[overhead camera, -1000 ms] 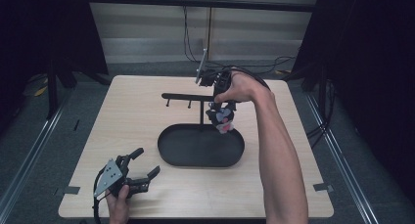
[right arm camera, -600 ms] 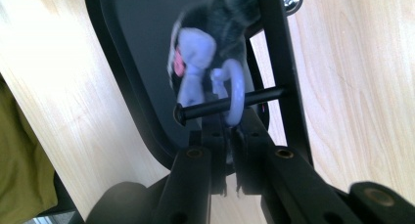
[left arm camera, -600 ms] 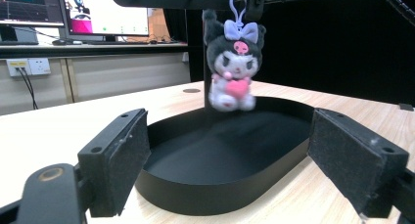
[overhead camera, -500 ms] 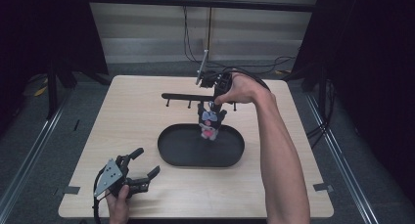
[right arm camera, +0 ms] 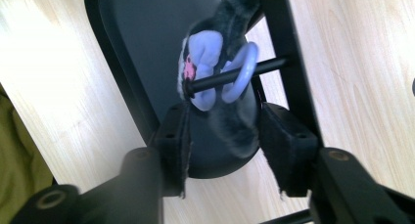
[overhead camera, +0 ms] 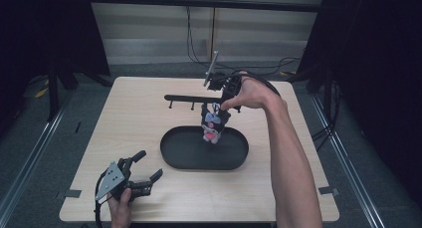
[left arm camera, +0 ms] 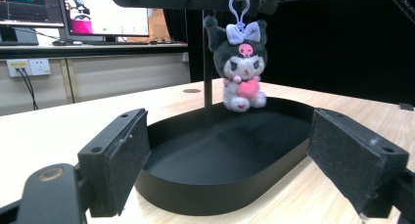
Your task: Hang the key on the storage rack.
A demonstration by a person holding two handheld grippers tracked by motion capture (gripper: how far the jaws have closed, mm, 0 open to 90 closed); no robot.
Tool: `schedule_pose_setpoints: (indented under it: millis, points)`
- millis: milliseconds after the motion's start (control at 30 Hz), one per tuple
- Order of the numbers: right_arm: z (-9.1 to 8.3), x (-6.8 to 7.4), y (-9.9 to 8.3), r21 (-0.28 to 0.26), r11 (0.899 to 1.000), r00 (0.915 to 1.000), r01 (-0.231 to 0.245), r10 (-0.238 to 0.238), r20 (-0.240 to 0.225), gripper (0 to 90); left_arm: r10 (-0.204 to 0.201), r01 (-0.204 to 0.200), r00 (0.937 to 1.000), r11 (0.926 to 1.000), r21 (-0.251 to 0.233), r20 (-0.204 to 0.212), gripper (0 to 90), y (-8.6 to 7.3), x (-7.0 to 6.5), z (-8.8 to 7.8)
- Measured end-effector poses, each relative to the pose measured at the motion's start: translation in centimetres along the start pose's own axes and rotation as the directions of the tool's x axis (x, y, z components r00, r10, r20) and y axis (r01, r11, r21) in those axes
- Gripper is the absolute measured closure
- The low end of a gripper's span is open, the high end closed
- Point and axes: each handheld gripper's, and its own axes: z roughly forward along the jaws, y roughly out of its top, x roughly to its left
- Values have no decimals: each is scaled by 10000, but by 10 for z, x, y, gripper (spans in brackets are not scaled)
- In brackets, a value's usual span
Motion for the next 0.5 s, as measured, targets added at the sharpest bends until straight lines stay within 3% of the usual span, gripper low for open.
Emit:
schedule_pose_setpoints:
  millis: [200,433,500]
  points:
    - [3,5,-4,-81,9999,9999,-102,102,22,408,-13,13,10000,10000,20,15,153,0,0,0]
    - [2,12,-11,-154,9992,9983,-358,364,449,357,-41,41,10000,10000,12,10,154,0,0,0]
    - [0,12,-15,-386,9983,9978,-425,444,490,343,-65,65,10000,10000,-21,-15,154,0,0,0]
